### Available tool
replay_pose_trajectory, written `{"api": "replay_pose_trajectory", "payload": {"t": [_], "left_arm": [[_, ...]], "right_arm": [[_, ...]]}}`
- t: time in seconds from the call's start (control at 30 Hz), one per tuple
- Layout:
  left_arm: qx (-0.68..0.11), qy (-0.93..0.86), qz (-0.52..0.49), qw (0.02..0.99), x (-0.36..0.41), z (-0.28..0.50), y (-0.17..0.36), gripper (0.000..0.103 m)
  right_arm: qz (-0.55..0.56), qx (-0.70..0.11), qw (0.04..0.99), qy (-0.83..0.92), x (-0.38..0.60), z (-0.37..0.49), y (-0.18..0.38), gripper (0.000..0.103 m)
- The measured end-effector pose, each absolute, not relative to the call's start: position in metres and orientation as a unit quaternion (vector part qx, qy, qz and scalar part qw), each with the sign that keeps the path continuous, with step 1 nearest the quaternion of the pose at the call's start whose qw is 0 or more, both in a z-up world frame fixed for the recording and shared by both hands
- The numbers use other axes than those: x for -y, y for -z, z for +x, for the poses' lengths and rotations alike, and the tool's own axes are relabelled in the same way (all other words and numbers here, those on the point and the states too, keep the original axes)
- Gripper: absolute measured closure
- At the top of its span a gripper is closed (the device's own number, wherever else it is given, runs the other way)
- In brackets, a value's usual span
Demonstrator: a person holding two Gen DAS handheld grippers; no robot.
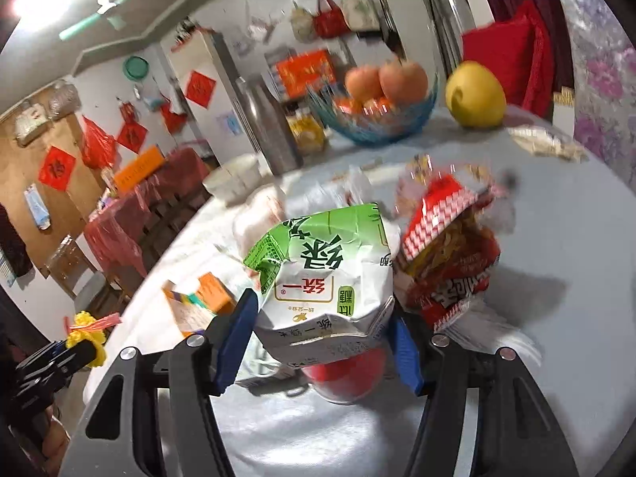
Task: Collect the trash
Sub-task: 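Grasp the yellow mesh net with the left tool while the right tool grasps the green snack bag, then carry both items to the red basket and open both tools to drop them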
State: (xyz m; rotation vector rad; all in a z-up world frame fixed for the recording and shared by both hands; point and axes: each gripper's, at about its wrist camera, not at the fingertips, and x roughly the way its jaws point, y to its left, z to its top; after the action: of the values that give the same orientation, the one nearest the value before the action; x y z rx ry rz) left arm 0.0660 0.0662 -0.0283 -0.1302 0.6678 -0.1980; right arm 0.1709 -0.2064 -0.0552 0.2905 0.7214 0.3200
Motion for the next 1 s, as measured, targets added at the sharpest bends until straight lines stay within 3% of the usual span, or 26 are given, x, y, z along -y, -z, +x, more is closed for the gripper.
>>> {"api": "replay_pose_trajectory", "payload": {"t": [0.27,0.53,1.0], "left_arm": [[-0.308,0.059,-0.067,0.947,-0.100,0.044,0.010,0.056],[-0.321,-0.015,-0.052,0.946,-0.160,0.005,0.001,0.056],[-0.434,-0.132,-0.112,0.884,-0.302,-0.066,0.083,0.056]], "right_arm": [[0.140,-0.284,0.925,-0.210,0.202,0.142,0.005,0.041],[0.117,-0.269,0.910,-0.293,0.158,0.118,-0.028,0.041],[0.043,-0.308,0.845,-0.435,0.000,0.074,-0.055,0.041]]}}
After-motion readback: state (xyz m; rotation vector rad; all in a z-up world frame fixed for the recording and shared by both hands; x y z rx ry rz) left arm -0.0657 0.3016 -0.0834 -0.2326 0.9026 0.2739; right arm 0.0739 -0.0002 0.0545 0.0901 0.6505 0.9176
